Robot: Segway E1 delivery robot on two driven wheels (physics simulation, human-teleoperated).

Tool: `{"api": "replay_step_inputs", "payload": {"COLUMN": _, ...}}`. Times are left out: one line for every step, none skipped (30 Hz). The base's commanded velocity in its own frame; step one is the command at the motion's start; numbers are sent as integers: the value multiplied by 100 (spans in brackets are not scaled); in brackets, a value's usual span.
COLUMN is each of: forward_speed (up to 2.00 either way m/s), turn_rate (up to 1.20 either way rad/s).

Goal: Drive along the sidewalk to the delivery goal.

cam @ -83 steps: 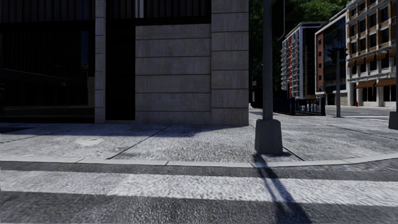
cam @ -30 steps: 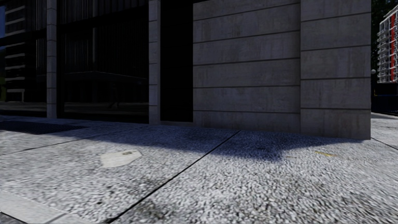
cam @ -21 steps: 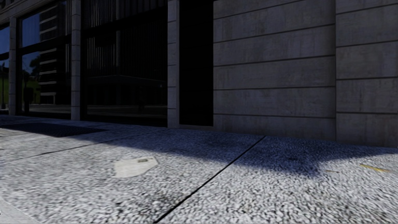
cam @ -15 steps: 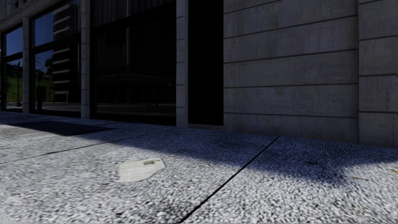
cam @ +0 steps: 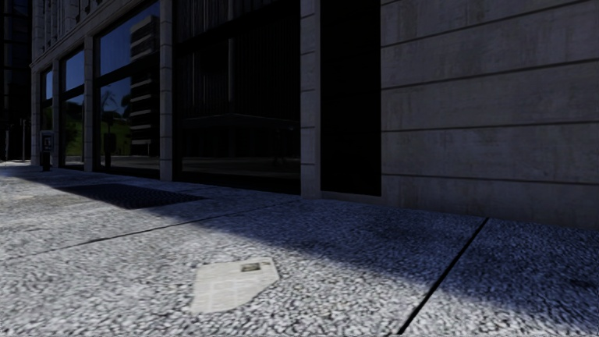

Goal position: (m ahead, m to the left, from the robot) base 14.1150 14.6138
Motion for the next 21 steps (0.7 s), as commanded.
{"api": "replay_step_inputs", "payload": {"forward_speed": 101, "turn_rate": 46}}
{"api": "replay_step_inputs", "payload": {"forward_speed": 101, "turn_rate": 46}}
{"api": "replay_step_inputs", "payload": {"forward_speed": 101, "turn_rate": 46}}
{"api": "replay_step_inputs", "payload": {"forward_speed": 101, "turn_rate": 46}}
{"api": "replay_step_inputs", "payload": {"forward_speed": 101, "turn_rate": 46}}
{"api": "replay_step_inputs", "payload": {"forward_speed": 101, "turn_rate": 46}}
{"api": "replay_step_inputs", "payload": {"forward_speed": 101, "turn_rate": 46}}
{"api": "replay_step_inputs", "payload": {"forward_speed": 101, "turn_rate": 46}}
{"api": "replay_step_inputs", "payload": {"forward_speed": 101, "turn_rate": 46}}
{"api": "replay_step_inputs", "payload": {"forward_speed": 101, "turn_rate": 46}}
{"api": "replay_step_inputs", "payload": {"forward_speed": 101, "turn_rate": 46}}
{"api": "replay_step_inputs", "payload": {"forward_speed": 101, "turn_rate": 46}}
{"api": "replay_step_inputs", "payload": {"forward_speed": 101, "turn_rate": 46}}
{"api": "replay_step_inputs", "payload": {"forward_speed": 101, "turn_rate": 46}}
{"api": "replay_step_inputs", "payload": {"forward_speed": 101, "turn_rate": 46}}
{"api": "replay_step_inputs", "payload": {"forward_speed": 101, "turn_rate": 46}}
{"api": "replay_step_inputs", "payload": {"forward_speed": 101, "turn_rate": 46}}
{"api": "replay_step_inputs", "payload": {"forward_speed": 101, "turn_rate": 46}}
{"api": "replay_step_inputs", "payload": {"forward_speed": 101, "turn_rate": 46}}
{"api": "replay_step_inputs", "payload": {"forward_speed": 101, "turn_rate": 46}}
{"api": "replay_step_inputs", "payload": {"forward_speed": 101, "turn_rate": 46}}
